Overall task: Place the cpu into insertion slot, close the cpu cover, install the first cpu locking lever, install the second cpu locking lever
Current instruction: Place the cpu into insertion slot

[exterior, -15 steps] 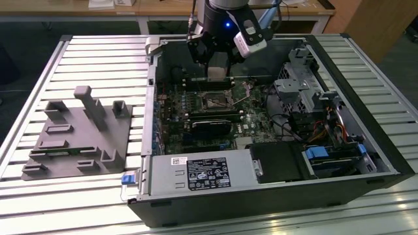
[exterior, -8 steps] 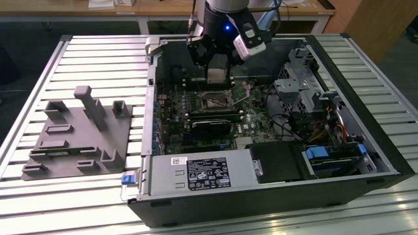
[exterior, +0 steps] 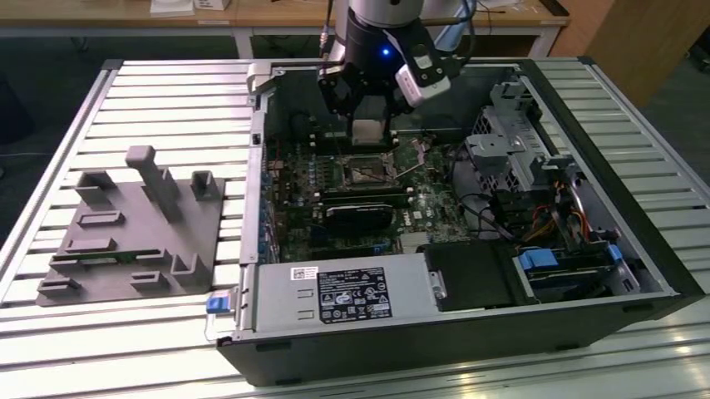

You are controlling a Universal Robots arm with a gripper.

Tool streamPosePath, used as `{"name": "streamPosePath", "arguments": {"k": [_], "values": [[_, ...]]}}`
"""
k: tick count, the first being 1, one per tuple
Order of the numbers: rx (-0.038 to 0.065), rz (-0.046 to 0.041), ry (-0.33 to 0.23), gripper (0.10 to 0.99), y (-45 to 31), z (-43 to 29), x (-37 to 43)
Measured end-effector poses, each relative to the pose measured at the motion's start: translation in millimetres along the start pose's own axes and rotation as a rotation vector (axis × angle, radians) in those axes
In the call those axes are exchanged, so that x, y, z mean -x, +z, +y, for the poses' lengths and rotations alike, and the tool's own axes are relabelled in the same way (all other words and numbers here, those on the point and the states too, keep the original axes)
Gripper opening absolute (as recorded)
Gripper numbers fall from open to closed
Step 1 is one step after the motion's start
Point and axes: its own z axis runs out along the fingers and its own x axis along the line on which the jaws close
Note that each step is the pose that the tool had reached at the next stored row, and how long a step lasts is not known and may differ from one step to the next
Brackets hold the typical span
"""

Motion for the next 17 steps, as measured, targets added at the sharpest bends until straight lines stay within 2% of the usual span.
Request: {"name": "streamPosePath", "arguments": {"k": [6,17], "values": [[0.0,0.0,0.0,0.537,4.8,-0.4,0.1],[0.0,0.0,0.0,0.537,20.6,-1.9,0.4]]}}
